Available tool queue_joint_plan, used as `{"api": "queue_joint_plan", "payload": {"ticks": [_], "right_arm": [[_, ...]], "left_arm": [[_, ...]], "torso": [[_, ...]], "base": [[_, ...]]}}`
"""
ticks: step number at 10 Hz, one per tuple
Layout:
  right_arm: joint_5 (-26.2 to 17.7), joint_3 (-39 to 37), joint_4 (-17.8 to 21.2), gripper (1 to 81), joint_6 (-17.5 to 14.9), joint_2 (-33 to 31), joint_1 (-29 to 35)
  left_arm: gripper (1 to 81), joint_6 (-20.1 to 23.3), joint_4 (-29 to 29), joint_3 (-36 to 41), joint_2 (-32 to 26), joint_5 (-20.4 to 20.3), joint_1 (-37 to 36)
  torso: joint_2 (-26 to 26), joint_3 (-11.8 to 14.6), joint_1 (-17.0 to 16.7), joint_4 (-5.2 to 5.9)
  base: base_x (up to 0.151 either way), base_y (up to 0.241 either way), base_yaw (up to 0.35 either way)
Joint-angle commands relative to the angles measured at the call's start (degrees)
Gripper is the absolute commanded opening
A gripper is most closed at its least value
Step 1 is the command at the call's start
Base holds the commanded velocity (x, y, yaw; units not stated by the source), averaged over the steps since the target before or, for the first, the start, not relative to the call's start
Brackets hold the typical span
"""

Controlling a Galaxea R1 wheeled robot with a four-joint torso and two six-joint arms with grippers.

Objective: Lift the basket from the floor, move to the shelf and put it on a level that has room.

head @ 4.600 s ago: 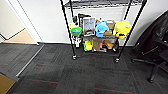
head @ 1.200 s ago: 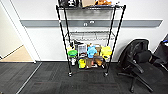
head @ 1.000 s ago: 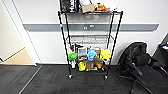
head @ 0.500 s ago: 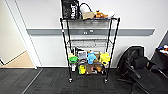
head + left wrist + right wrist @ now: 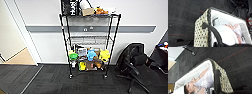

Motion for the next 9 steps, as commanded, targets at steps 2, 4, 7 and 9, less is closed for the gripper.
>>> {"api": "queue_joint_plan", "payload": {"ticks": [2, 4, 7, 9], "right_arm": [[-0.1, 1.5, -0.4, 1.0, 0.2, -1.6, 4.9], [-0.1, 1.5, -0.3, 1.0, 0.2, -1.4, 4.9], [-0.1, 1.5, -0.3, 1.0, 0.2, -1.4, 4.9], [-0.1, 1.2, -0.3, 1.0, 0.4, -1.5, 4.9]], "left_arm": [[1.0, 0.1, -0.8, 1.7, -0.4, 1.9, -6.1], [1.0, 0.2, -0.8, 1.6, -0.5, 1.9, -5.8], [1.0, 0.2, -0.8, 1.6, -0.5, 1.9, -5.6], [1.0, 0.2, -0.8, 1.7, -0.4, 1.9, -5.6]], "torso": [[7.5, 2.1, -4.8, 0.00], [10.7, 6.2, -6.9, 0.00], [15.5, 10.8, -10.0, 0.00], [19.6, 14.8, -12.7, 0.00]], "base": [[0.000, 0.000, 0.000], [0.000, 0.000, 0.000], [0.000, 0.000, 0.000], [0.000, 0.000, 0.000]]}}
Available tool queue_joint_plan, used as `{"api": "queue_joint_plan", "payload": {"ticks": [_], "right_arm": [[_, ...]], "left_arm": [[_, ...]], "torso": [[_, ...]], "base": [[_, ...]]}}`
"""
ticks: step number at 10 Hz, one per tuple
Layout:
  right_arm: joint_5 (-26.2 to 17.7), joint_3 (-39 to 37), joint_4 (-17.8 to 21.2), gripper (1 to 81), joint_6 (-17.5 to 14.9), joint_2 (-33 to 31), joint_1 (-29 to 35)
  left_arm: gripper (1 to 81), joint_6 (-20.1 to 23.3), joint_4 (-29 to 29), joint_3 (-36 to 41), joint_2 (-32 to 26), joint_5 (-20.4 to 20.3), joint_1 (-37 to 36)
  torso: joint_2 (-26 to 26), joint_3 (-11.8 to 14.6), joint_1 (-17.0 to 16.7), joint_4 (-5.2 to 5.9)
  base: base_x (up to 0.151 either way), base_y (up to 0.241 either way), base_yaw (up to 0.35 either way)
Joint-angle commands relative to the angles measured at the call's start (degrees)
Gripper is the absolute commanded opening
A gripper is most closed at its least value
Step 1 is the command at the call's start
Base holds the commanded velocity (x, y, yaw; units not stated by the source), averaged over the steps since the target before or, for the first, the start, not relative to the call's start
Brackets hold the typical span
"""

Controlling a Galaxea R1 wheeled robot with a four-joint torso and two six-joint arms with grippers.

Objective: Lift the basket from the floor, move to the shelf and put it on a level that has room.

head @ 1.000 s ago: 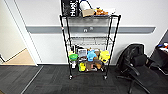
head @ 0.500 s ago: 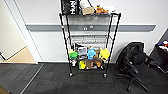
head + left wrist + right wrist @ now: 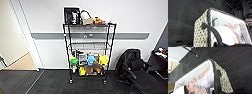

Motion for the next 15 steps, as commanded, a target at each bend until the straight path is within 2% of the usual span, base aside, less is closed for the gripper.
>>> {"api": "queue_joint_plan", "payload": {"ticks": [1, 2, 4, 5, 6, 7, 8, 10, 13, 15], "right_arm": [[-0.1, 1.1, -0.3, 1.0, 0.4, -1.5, 5.9], [-0.1, 1.2, -0.4, 1.0, 0.3, -1.4, 5.9], [-0.4, 1.4, -1.2, 1.0, 0.0, -1.2, 6.0], [-2.4, 1.1, -2.5, 1.0, 0.1, -1.1, 6.4], [-3.6, 1.0, -2.7, 1.0, 0.1, -1.1, 6.4], [-3.6, 0.8, -2.7, 1.0, 0.1, -1.1, 6.2], [-3.5, 0.7, -2.7, 1.0, 0.1, -1.1, 6.0], [-3.5, 0.6, -2.6, 1.0, 0.6, -0.9, 5.9], [-3.5, 0.6, -2.5, 1.0, 0.7, -0.8, 5.8], [-3.3, 0.4, -2.5, 1.0, 0.8, -0.8, 5.2]], "left_arm": [[1.0, 0.2, -0.8, 1.6, -0.4, 1.8, -6.3], [1.0, 0.2, -0.8, 1.7, -0.5, 1.8, -6.3], [1.0, 0.2, -0.8, 2.7, -1.6, 0.8, -5.1], [1.0, 0.2, -0.8, 3.5, -2.1, -0.4, -4.2], [1.0, 0.3, -0.8, 3.8, -2.6, -3.3, -3.1], [1.0, 0.2, -0.8, 3.8, -2.9, -5.5, -2.3], [1.0, 0.2, -0.8, 3.7, -2.8, -5.7, -2.1], [1.0, 0.2, -0.8, 3.6, -2.7, -5.3, -2.1], [1.0, 0.2, -0.5, 3.4, -2.0, -5.6, -1.4], [1.0, 0.2, -0.2, 2.1, -1.1, -5.5, -1.3]], "torso": [[5.6, -0.1, -3.6, 0.00], [7.4, 1.6, -4.8, 0.00], [10.0, 2.7, -6.6, 0.00], [11.7, 2.9, -7.7, 0.00], [13.6, 2.9, -8.9, 0.00], [15.7, 2.9, -10.3, 0.00], [17.6, 2.9, -11.1, -0.02], [20.8, 3.0, -11.1, -0.02], [19.5, 2.9, -10.1, -0.02], [19.8, 8.5, -10.3, -0.02]], "base": [[0.000, 0.000, 0.000], [0.000, 0.000, 0.000], [0.000, 0.000, 0.000], [0.000, 0.000, 0.000], [0.000, 0.000, 0.000], [0.000, 0.000, 0.000], [0.000, 0.000, 0.000], [0.000, 0.000, 0.000], [0.000, 0.000, 0.000], [0.000, 0.000, 0.000]]}}
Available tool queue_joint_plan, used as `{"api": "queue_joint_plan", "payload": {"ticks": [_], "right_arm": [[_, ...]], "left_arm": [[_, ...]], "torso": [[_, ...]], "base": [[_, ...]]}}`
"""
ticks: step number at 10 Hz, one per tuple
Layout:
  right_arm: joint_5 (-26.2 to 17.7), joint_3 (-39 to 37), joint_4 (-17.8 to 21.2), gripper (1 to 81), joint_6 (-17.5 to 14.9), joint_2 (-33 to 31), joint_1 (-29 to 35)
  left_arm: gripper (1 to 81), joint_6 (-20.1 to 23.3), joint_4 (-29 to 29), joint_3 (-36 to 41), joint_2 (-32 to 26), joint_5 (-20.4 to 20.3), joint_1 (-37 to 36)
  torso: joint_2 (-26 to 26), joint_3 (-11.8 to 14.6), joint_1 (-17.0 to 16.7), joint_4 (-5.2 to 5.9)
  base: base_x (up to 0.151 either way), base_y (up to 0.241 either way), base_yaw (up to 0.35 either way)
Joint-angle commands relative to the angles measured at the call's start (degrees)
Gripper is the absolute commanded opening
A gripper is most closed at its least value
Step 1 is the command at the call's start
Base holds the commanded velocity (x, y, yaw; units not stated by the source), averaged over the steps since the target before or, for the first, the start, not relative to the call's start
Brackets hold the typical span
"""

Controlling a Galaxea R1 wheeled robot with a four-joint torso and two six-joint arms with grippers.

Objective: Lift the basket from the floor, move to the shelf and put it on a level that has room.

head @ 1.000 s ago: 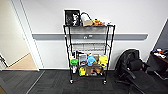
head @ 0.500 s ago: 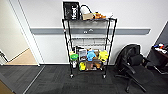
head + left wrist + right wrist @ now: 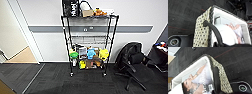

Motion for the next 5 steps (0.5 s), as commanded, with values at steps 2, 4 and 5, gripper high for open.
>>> {"api": "queue_joint_plan", "payload": {"ticks": [2, 4, 5], "right_arm": [[-0.7, 0.7, -0.2, 1.0, 0.7, -1.2, 4.6], [-0.7, 0.7, -0.2, 1.0, 0.7, -1.0, 4.0], [-0.7, 0.7, -0.3, 1.0, 0.7, -1.0, 3.4]], "left_arm": [[1.0, 0.4, 0.3, -0.9, 0.8, 3.0, -4.8], [1.0, 0.8, 0.7, -1.2, 0.8, 3.0, -4.1], [1.0, 0.8, 1.6, -1.2, 0.7, 3.1, -3.4]], "torso": [[0.0, 6.7, 0.0, 0.00], [0.0, 6.7, 0.0, 0.00], [0.0, 6.4, 0.0, 0.00]], "base": [[0.000, 0.000, 0.000], [0.000, 0.000, 0.000], [0.000, 0.000, 0.000]]}}
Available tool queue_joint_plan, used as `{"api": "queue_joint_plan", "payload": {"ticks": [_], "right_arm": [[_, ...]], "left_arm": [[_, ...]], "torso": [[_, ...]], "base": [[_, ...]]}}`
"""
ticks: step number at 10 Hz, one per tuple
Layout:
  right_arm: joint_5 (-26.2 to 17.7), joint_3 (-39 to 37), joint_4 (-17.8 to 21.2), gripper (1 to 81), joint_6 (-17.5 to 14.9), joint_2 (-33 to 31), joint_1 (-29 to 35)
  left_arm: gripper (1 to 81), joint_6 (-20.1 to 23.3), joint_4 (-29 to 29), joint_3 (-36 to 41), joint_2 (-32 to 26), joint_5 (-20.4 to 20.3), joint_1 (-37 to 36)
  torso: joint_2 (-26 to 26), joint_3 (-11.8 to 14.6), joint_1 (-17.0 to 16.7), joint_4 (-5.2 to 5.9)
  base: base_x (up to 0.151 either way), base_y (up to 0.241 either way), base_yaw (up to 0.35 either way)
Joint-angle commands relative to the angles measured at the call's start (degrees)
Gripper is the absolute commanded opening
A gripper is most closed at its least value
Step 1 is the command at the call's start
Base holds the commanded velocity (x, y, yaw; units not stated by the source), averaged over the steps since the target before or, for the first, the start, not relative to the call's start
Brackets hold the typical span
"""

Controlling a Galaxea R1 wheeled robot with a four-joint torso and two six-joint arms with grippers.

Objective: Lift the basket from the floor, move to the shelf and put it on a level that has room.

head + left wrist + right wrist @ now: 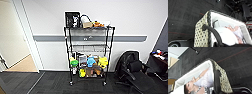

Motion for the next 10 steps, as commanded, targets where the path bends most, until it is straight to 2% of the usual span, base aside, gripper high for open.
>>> {"api": "queue_joint_plan", "payload": {"ticks": [1, 6, 10], "right_arm": [[-0.4, 0.9, -0.4, 1.0, 0.3, -0.9, 4.8], [0.4, -0.7, -0.3, 1.0, 0.2, 0.7, 2.3], [2.6, -2.0, -0.2, 1.0, 0.5, 1.8, 0.0]], "left_arm": [[1.0, 0.6, 2.3, 1.3, -0.8, 1.4, -4.1], [1.0, 0.6, 2.5, 1.4, -1.4, 1.0, -3.0], [1.0, 0.6, 2.6, 1.5, -1.4, 1.1, -2.9]], "torso": [[0.0, 0.0, 0.0, 0.00], [0.0, 0.3, 0.0, 0.00], [0.0, 0.3, 0.0, 0.00]], "base": [[0.000, 0.000, 0.000], [0.000, 0.000, 0.000], [0.000, 0.000, 0.000]]}}
